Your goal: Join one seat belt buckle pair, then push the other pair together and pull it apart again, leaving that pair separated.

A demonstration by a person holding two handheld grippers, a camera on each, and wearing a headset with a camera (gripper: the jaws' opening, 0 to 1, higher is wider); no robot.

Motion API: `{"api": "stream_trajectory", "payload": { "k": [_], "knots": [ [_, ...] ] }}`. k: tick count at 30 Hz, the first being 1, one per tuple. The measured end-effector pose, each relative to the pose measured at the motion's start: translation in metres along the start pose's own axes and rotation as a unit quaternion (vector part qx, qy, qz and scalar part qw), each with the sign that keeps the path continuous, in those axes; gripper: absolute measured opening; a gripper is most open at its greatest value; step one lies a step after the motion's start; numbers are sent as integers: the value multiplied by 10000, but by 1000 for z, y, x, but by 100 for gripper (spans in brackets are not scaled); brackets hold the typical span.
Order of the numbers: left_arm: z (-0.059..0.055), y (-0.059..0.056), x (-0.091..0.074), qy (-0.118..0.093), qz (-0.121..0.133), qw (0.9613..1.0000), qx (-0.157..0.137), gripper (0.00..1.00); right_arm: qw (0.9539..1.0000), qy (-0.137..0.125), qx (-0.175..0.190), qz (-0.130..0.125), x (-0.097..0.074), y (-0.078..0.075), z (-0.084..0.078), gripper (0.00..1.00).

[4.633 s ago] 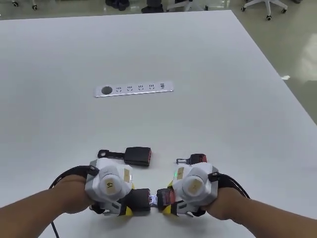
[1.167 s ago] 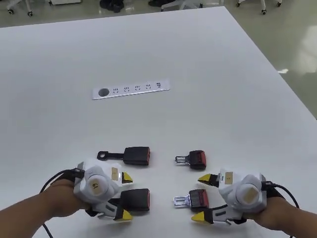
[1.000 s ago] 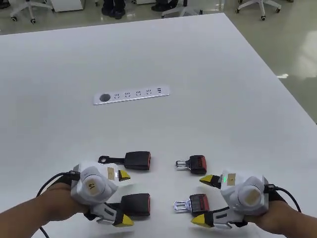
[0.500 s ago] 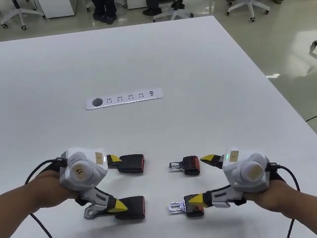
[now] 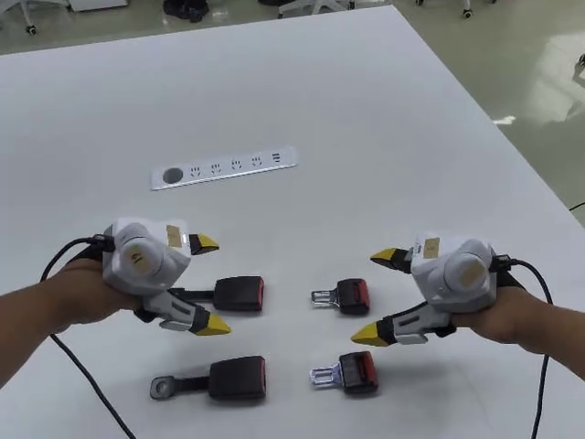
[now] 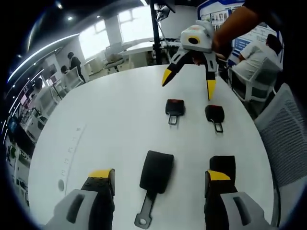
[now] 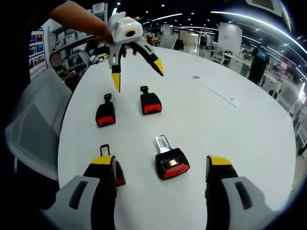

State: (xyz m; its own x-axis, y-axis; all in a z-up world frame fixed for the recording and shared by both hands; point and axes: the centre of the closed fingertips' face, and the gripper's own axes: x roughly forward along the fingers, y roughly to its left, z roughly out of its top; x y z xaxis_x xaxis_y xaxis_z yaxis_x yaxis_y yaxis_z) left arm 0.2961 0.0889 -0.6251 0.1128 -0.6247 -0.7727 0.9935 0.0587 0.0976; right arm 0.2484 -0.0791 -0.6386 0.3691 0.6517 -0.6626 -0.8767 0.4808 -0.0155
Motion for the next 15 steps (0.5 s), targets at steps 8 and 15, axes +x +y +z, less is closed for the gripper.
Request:
{"api": "stream_trajectory", "payload": {
  "k": [8, 15],
  "knots": [
    [-11, -5, 19, 91, -282, 9996, -2, 77, 9994, 111, 25, 316, 18, -5, -8, 72],
    [-22, -1, 32, 165, -401, 9991, -4, 74, 9989, 220, 20, 419, 28, -11, -14, 67]
  ]
}}
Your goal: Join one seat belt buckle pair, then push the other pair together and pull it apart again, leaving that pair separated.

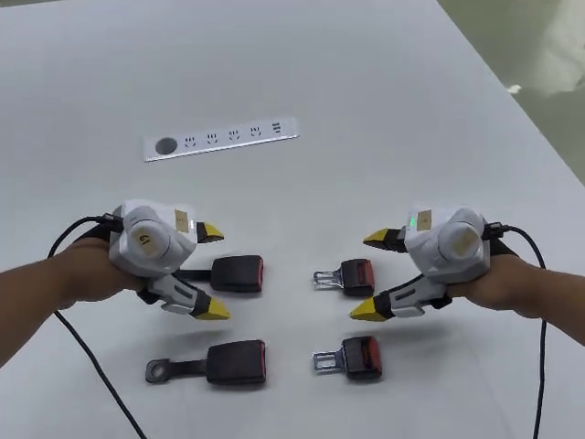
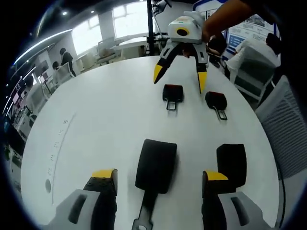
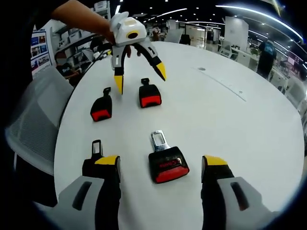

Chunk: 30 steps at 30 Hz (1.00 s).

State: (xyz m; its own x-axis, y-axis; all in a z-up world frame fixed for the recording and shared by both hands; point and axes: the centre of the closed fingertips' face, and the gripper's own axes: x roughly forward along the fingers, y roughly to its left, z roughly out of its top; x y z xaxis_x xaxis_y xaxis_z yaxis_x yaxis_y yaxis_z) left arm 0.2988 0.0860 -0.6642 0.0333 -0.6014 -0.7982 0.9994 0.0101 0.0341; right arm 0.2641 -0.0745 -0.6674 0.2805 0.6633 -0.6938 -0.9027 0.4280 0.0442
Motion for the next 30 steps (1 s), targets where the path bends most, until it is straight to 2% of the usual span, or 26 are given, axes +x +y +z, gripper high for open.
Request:
{"api": "stream_trajectory", "payload": {
  "k": [4, 11, 15, 17, 18, 19, 22, 24, 26, 30],
  "knots": [
    [-5, 0, 6, 11, -100, 9999, 47, 69, 9999, 96, 20, 130, 3, -1, -5, 59],
    [-10, -1, 15, 35, -256, 9997, 53, 67, 9995, 195, 53, 249, 7, -4, -5, 57],
    [-10, 0, 16, 12, -297, 9995, 42, 61, 9989, 330, 33, 333, 8, -2, -7, 54],
    [-13, -4, 18, 43, -450, 9990, 13, 57, 9988, 314, 10, 364, 9, -2, -5, 53],
    [-10, -2, 19, -75, -455, 9987, 237, 57, 9988, 330, -11, 368, 10, -2, -6, 52],
    [-12, -1, 18, -23, -436, 9990, 50, 57, 9986, 381, -31, 373, 11, -4, -9, 51],
    [-10, 1, 19, -49, -418, 9991, 57, 54, 9980, 492, -74, 401, 12, -4, -14, 48],
    [-10, 1, 20, -47, -447, 9989, 90, 53, 9980, 473, -121, 413, 11, -3, -13, 47],
    [-8, 1, 20, -71, -437, 9990, 48, 48, 9979, 487, -161, 398, 13, -1, -13, 46],
    [-8, 4, 21, -57, -429, 9991, 48, 44, 9979, 524, -221, 309, 14, -4, -14, 38]
  ]
}}
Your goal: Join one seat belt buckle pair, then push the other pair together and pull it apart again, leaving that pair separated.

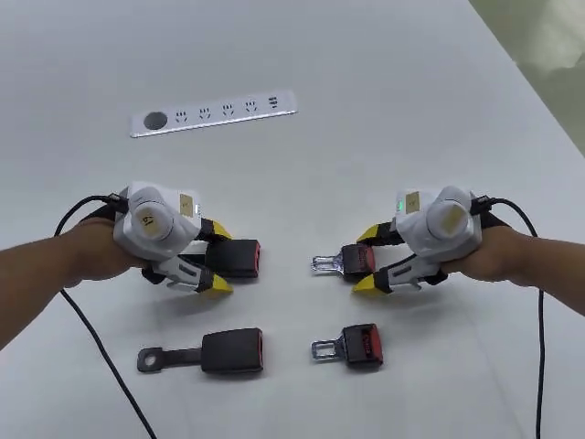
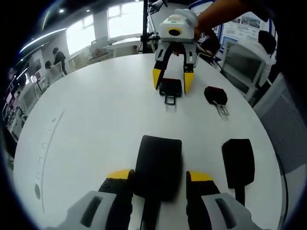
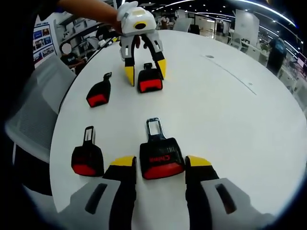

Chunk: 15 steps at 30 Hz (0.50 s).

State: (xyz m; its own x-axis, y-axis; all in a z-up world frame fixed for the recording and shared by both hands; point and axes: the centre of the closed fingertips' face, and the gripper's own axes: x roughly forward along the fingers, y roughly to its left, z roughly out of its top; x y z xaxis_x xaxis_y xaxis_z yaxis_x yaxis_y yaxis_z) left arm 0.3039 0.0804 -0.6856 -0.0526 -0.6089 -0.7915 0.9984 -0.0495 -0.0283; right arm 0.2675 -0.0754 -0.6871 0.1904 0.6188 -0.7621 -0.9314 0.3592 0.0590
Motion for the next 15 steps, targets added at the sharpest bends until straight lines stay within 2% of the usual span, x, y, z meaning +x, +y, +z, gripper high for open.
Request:
{"api": "stream_trajectory", "payload": {
  "k": [1, 2, 5, 15],
  "knots": [
    [0, 0, 0, 9, -5, 10000, 15, 44, 9999, 36, -83, -63, 0, -2, -2, 36],
    [1, 0, 0, 24, -6, 10000, 21, 42, 9998, 82, -194, -24, -1, -3, -4, 35],
    [2, -2, 1, 59, -85, 9999, 16, 36, 9996, 141, -229, 19, -1, -5, -4, 35],
    [4, -2, -1, 148, -63, 9999, 51, 35, 9994, 244, -227, 46, -1, -6, -5, 34]
  ]
}}
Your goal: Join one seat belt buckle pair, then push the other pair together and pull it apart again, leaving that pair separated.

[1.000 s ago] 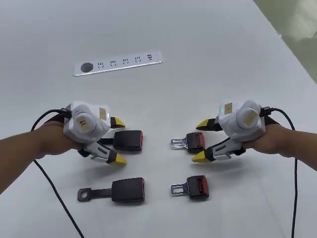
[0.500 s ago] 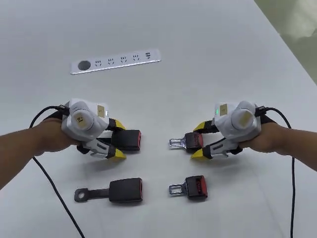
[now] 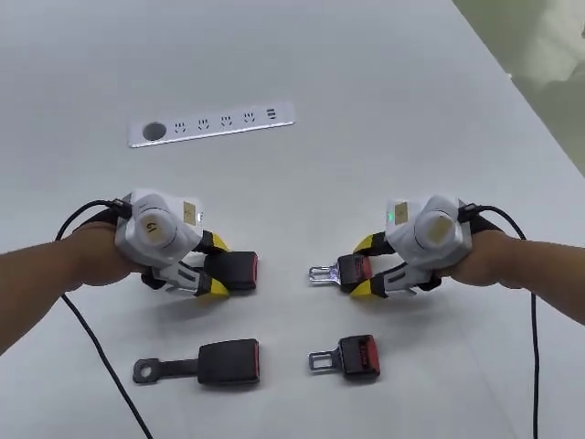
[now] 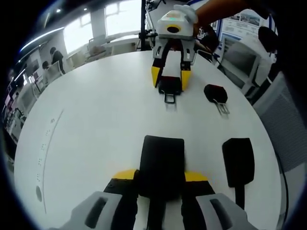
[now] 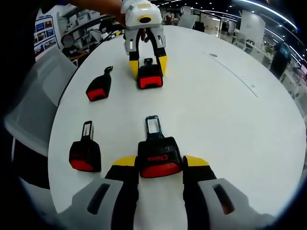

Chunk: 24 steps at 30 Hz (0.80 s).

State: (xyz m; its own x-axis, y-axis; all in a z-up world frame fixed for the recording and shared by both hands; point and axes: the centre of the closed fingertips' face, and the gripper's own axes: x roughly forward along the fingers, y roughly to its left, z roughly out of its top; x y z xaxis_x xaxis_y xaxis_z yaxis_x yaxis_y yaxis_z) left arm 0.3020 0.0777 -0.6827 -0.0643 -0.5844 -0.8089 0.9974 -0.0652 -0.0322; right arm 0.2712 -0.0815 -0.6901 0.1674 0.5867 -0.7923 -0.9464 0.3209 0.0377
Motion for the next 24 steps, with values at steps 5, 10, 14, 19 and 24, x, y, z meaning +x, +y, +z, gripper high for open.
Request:
{"api": "stream_trajectory", "payload": {
  "k": [5, 10, 14, 19, 24],
  "knots": [
    [-1, 0, 0, 67, -4, 10000, 10, 35, 10000, -13, 35, -32, 2, -1, -1, 34],
    [-3, 2, 1, 122, -4, 9999, 3, 35, 10000, -58, 39, -13, 7, -2, 6, 33],
    [-4, 3, 1, 151, -3, 9999, 20, 35, 9999, -77, 66, -81, 15, -4, 15, 33],
    [-5, 3, 1, 197, -4, 9998, 14, 35, 9999, -125, 50, -104, 24, 2, 26, 33],
    [-6, 2, 1, 221, -1, 9998, 13, 35, 9998, -162, 55, -109, 29, 3, 32, 33]
  ]
}}
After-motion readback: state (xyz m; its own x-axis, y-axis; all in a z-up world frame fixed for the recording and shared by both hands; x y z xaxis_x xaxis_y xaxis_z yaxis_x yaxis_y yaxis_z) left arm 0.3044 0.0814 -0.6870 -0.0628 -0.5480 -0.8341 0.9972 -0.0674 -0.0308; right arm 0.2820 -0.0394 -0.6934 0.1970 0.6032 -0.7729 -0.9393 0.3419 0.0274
